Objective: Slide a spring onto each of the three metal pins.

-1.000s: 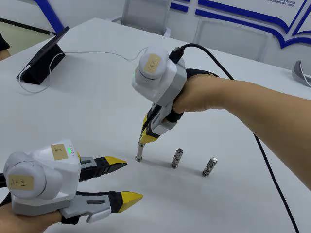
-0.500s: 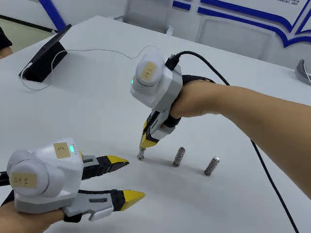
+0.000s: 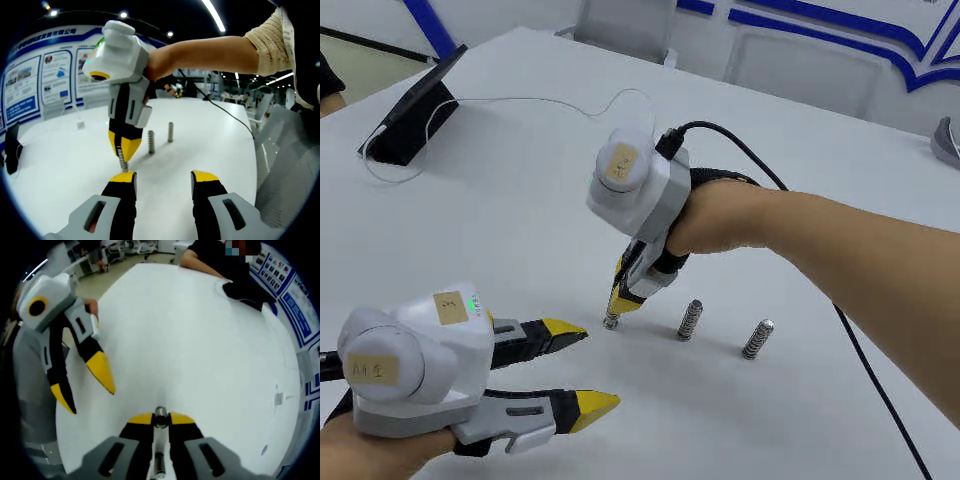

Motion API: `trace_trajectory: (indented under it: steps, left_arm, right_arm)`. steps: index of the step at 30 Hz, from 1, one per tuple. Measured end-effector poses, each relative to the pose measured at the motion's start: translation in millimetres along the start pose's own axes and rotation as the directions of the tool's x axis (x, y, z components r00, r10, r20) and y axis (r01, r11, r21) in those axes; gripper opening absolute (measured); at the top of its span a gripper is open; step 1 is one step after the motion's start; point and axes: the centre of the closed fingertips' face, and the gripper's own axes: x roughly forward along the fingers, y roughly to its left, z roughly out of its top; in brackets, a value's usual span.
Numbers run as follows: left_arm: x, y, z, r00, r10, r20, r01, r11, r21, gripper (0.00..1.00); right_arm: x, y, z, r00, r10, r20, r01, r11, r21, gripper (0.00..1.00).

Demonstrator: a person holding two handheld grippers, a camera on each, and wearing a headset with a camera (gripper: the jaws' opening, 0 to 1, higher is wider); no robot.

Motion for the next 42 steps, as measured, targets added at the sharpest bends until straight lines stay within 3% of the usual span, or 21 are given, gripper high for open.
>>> trace_trajectory:
  steps: [26, 42]
  left_arm:
    - [-0.8, 3.3, -1.6, 1.0000, 0.006, -0.002, -0.006, 1.000, -0.007, 0.44]
    - [-1.4, 6.9, -0.5, 0.9999, 0.013, -0.002, -0.013, 1.000, -0.013, 0.45]
  right_arm:
    - [8.4, 2.2, -3.9, 0.9999, 0.002, -0.010, -0.002, 1.000, 0.008, 0.13]
    - [2.6, -2.5, -11.8, 0.9998, -0.012, 0.012, 0.012, 0.999, 0.043, 0.22]
